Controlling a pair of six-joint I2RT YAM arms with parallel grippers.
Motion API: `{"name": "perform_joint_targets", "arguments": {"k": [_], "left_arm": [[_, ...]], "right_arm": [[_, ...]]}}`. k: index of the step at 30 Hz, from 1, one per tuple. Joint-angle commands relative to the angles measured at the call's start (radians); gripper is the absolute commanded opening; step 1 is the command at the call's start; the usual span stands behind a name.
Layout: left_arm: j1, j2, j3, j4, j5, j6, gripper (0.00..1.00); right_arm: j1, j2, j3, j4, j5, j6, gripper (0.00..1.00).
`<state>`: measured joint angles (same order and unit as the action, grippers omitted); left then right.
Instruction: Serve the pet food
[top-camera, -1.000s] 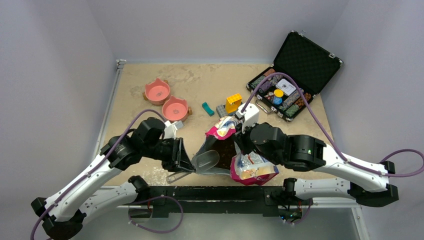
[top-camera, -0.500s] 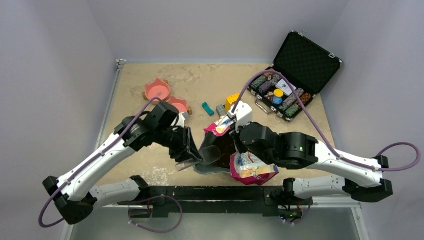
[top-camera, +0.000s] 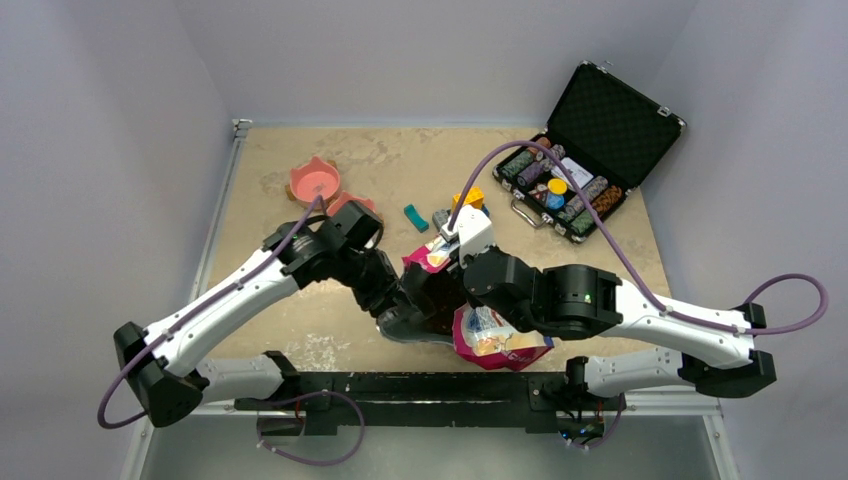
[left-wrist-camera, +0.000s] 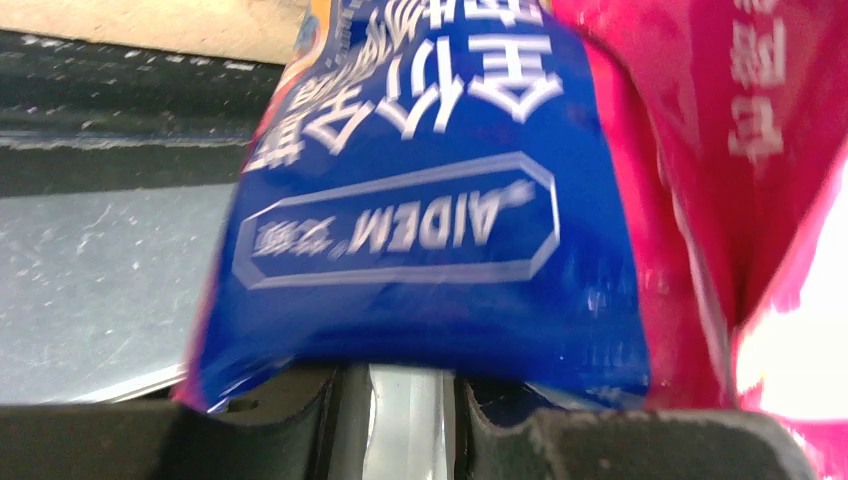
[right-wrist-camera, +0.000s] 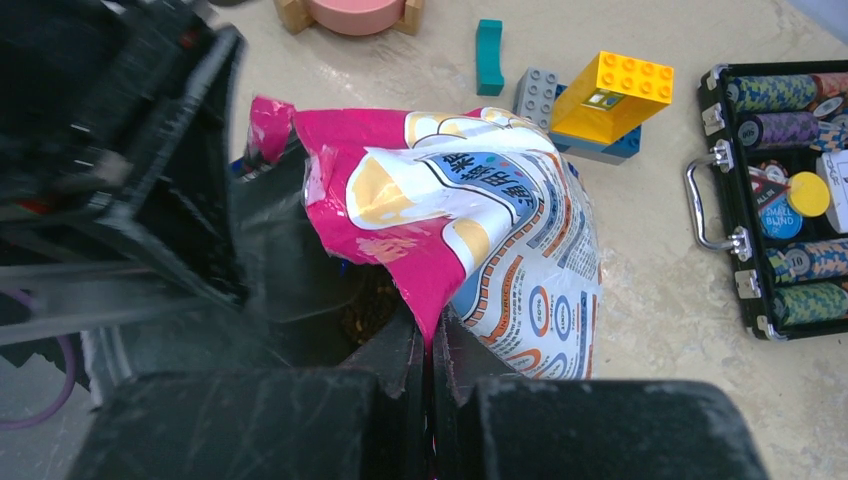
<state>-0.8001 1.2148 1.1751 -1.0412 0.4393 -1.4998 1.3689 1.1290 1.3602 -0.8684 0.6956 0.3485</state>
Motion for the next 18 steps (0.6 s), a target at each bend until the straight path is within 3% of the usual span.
{"name": "perform_joint_targets", "arguments": {"k": [1,6,8,11,13,18], "left_arm": [[-0.020,0.128,-0.125,0.357,-0.058,-0.034,0.00],[-0.031,0.380,-0.162,0.739,-0.101,0.183,0.00],[-0.028,0.458,-0.190,0.963,-0.012,0.280,0.00],[-0.035,0.584,-0.129,1.006,0.118,0.381,0.00],[-0.033,0.573,-0.176,1.096,0.134,0.376,0.00],[-0.027,0.451,-0.358,1.592,0.278,0.366,0.00]], "right_arm": [[-0.007,-0.053,0.109,0.199,0.048,0.069,0.00],[-0.149,-0.184,-0.067,0.199,-0.095,0.140,0.00],[-0.188,-0.226,-0.123,0.198,-0.135,0.133,0.00],[-0.244,-0.258,-0.169,0.178,-0.208,0.122,0.00],[-0.258,-0.279,-0.192,0.167,-0.211,0.107,0.00],[-0.296,-0.334,-0.245,0.145,-0.205,0.056,0.00]]}}
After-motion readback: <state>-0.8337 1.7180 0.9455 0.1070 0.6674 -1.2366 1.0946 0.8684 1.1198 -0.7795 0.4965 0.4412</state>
